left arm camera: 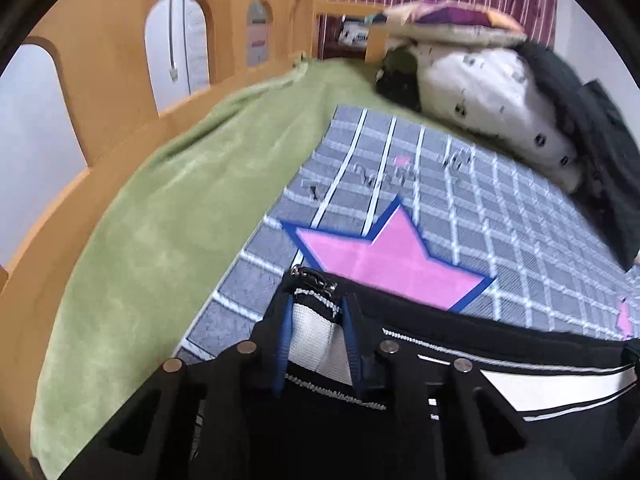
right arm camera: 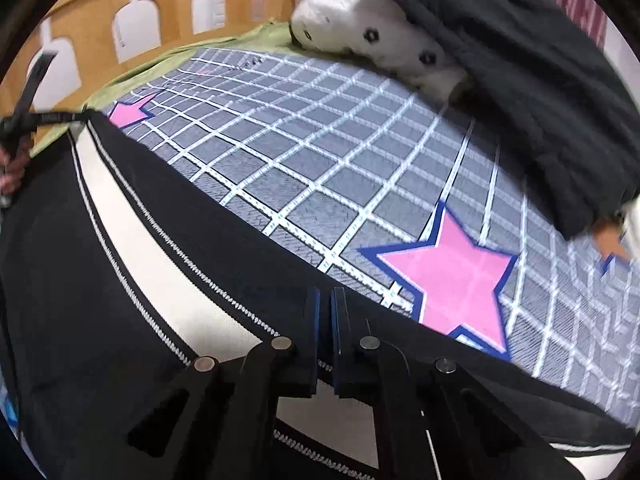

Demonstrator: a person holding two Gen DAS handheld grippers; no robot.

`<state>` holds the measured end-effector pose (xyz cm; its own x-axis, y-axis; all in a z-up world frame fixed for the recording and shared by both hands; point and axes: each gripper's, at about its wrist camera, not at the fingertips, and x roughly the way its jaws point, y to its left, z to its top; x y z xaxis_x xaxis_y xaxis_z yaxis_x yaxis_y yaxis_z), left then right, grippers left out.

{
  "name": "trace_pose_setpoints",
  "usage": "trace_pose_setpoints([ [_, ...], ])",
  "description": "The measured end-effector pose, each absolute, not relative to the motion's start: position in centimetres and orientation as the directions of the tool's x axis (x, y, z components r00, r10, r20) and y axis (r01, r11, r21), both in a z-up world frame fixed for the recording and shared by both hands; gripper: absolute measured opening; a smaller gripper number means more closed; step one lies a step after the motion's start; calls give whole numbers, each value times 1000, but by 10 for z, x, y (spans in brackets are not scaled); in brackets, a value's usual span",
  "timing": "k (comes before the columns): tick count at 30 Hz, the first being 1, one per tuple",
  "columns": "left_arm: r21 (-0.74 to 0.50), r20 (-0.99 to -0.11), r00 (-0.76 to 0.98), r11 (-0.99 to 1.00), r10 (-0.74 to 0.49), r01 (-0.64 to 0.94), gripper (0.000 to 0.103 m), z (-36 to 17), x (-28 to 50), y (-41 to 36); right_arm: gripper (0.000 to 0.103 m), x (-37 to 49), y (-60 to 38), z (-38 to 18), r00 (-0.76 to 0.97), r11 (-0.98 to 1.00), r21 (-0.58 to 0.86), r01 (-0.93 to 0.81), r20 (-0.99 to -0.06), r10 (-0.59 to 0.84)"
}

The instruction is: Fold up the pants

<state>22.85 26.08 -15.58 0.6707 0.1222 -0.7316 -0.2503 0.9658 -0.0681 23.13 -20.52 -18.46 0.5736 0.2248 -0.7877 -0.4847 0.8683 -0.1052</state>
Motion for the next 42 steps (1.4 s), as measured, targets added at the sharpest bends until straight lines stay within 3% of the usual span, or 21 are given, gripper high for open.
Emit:
trace_pose_setpoints([
  [5, -95, -645, 753, 964, 129, -247, 22, -137, 216, 258, 3, 223, -218, -159, 623, 884, -35, -467, -722, 300],
  [9, -201, -609, 788, 943, 93, -266, 22, -132, 215, 273, 3, 226, -225, -148, 656, 901, 10, -434, -682, 323],
  [15, -106, -716, 684, 948, 136, -299, 23, -169, 240, 267, 3, 243, -216, -179, 611, 913, -8, -408, -746, 266],
  [18, -71, -720, 672, 946, 171, -317, 27, -176, 241, 263, 4, 247, -216, -195, 599, 923, 2, -384, -761, 250],
  [20, -73, -718, 675, 945, 172, -319, 32, -172, 240, 261, 14, 248, -218, -189, 617, 936, 2, -352, -751, 233],
  [22, -60, -726, 663, 944, 183, -326, 47, -169, 237, 258, 31, 248, -222, -184, 625, 946, -3, -323, -751, 211],
  [23, -53, -726, 663, 947, 182, -318, 58, -167, 235, 255, 34, 246, -227, -179, 627, 951, -11, -309, -754, 196],
  [25, -44, -704, 687, 955, 180, -295, 60, -160, 227, 248, 35, 236, -243, -165, 645, 954, -30, -300, -742, 180],
  [28, -34, -676, 718, 966, 167, -256, 66, -149, 218, 235, 47, 217, -281, -149, 679, 969, -42, -244, -721, 140],
  [32, -49, -678, 723, 973, 134, -226, 67, -146, 209, 221, 46, 220, -316, -185, 636, 978, -93, -184, -770, 47],
  [34, -47, -684, 719, 976, 123, -211, 67, -147, 204, 216, 46, 225, -322, -200, 642, 980, -66, -187, -763, 71],
  [36, -46, -688, 716, 978, 117, -204, 67, -147, 198, 211, 35, 233, -321, -195, 650, 983, -81, -162, -759, 45],
  [42, -110, -702, 711, 983, 30, -150, 67, -144, 164, 192, 35, 228, -317, -184, 666, 990, -85, -114, -746, 13],
])
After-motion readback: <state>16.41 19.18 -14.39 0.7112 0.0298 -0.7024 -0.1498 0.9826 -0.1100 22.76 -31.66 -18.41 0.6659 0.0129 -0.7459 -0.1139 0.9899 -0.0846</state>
